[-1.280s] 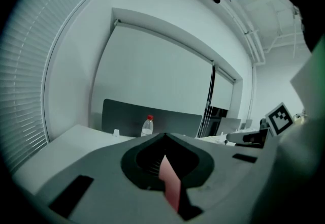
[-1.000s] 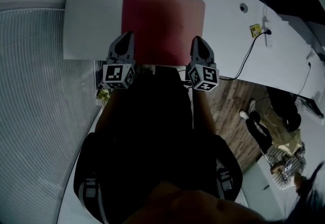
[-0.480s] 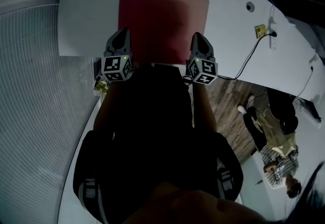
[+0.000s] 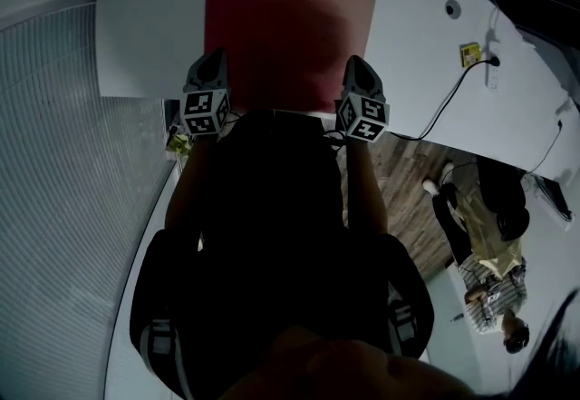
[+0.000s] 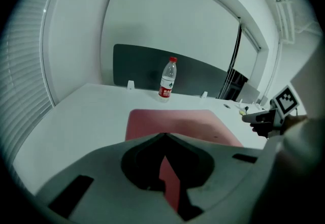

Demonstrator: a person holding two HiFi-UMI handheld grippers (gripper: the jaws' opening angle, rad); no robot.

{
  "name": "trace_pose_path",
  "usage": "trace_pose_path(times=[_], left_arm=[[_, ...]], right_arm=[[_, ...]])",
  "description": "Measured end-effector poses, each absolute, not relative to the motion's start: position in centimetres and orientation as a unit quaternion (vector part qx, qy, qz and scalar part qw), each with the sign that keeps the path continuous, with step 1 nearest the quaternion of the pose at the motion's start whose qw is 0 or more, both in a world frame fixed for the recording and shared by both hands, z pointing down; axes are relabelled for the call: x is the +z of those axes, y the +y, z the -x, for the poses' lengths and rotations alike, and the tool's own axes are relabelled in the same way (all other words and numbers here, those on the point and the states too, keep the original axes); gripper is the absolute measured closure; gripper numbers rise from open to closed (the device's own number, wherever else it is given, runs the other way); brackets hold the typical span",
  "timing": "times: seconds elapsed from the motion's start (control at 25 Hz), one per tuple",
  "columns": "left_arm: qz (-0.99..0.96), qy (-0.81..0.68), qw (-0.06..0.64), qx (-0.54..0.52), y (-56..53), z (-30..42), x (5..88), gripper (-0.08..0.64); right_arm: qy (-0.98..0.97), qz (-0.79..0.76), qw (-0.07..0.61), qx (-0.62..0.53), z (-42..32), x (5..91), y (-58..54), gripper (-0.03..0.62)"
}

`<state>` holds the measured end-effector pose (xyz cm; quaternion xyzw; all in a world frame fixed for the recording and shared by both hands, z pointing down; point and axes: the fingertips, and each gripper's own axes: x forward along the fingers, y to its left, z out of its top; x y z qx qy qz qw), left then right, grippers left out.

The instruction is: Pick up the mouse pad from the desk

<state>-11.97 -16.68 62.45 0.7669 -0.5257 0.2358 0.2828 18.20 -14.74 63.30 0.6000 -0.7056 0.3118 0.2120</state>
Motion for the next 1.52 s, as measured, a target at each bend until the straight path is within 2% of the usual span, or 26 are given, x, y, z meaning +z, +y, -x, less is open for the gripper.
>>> trace_pose_path(times=[0.52,0.64,0.8,0.92,1.16,1.52], left_arm=[[-0.733,-0.536,0.315,0.277,-16.8,14.0,66.9,0.553],[-0.726,-0.536,0.326,0.283,-16.6,14.7,67.6,0.552],[-0.719,-0.536,0.337,0.286,-16.7,15.5,68.3,0.550],[-0.712,-0.537,0.344,0.293,-16.6,16.2,68.9,0.447],[-0.702,-0.531,0.360,0.310,-16.5,17.1,70.3,0.375],[-0.693,-0.513,0.384,0.329,-15.7,17.4,72.5,0.334]], right_arm=[[-0.696,-0.583,0.247,0.338,-19.0,67.2,-15.0,0.588],[-0.693,-0.577,0.255,0.349,-19.2,68.1,-14.8,0.542],[-0.687,-0.574,0.265,0.358,-19.7,69.1,-14.6,0.511],[-0.679,-0.569,0.279,0.371,-20.1,70.2,-14.0,0.480],[-0.669,-0.567,0.285,0.387,-21.2,71.5,-13.5,0.430],[-0.670,-0.551,0.288,0.406,-21.9,72.6,-13.6,0.357]])
